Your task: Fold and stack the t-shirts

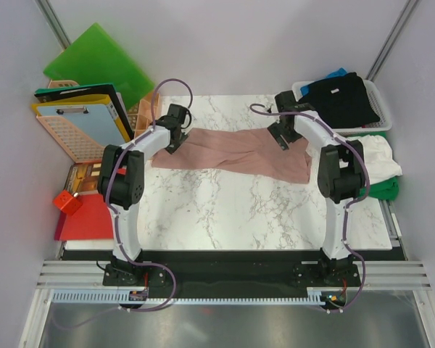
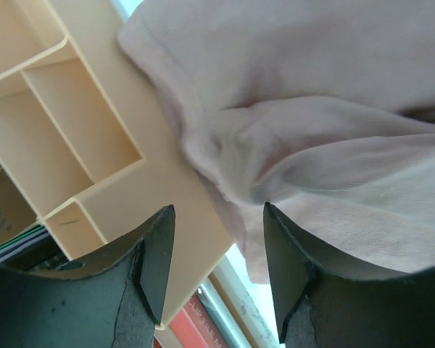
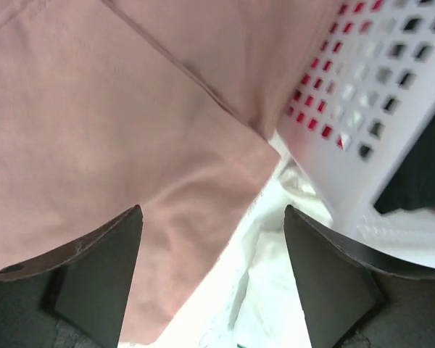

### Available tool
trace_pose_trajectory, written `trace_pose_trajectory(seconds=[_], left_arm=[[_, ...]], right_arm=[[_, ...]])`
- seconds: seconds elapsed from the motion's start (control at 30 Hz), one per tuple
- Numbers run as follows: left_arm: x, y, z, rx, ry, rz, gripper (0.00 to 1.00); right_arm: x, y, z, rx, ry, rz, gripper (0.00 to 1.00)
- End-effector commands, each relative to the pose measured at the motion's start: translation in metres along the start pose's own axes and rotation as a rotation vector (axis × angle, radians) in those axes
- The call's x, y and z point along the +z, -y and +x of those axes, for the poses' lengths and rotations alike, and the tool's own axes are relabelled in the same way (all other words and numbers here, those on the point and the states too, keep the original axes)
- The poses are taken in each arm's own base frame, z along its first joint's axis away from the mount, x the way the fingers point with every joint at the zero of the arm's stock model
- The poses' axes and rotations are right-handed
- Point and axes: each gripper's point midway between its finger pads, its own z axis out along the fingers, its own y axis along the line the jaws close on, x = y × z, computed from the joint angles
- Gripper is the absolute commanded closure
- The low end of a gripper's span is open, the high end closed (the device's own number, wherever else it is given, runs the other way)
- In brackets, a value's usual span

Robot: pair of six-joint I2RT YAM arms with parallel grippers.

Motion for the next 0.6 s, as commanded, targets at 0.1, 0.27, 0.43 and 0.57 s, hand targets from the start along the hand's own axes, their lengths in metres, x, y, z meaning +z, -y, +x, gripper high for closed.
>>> trace_pose_trajectory(seconds=[0.1, 0.27, 0.43, 0.57], left_arm=[[-0.008, -0.029, 0.004, -0.069, 0.015, -0.073, 0.40], [-0.050, 0.006, -0.004, -0.131, 0.135, 0.149, 0.39], [-0.095, 0.035, -0.006, -0.080, 0.258, 0.274, 0.39], [-0.104, 0.039, 0.007, -0.094, 0.258, 0.275, 0.39]], right_arm=[[-0.085, 0.037, -0.012, 0.143, 0.197, 0.037, 0.14], [-0.139, -0.018, 0.020, 0.125, 0.239, -0.274, 0.11], [-0.157, -0.063, 0.056, 0.064, 0.239, -0.471, 0.05], [-0.142, -0.089, 0.085, 0.038, 0.197, -0.532, 0.02]])
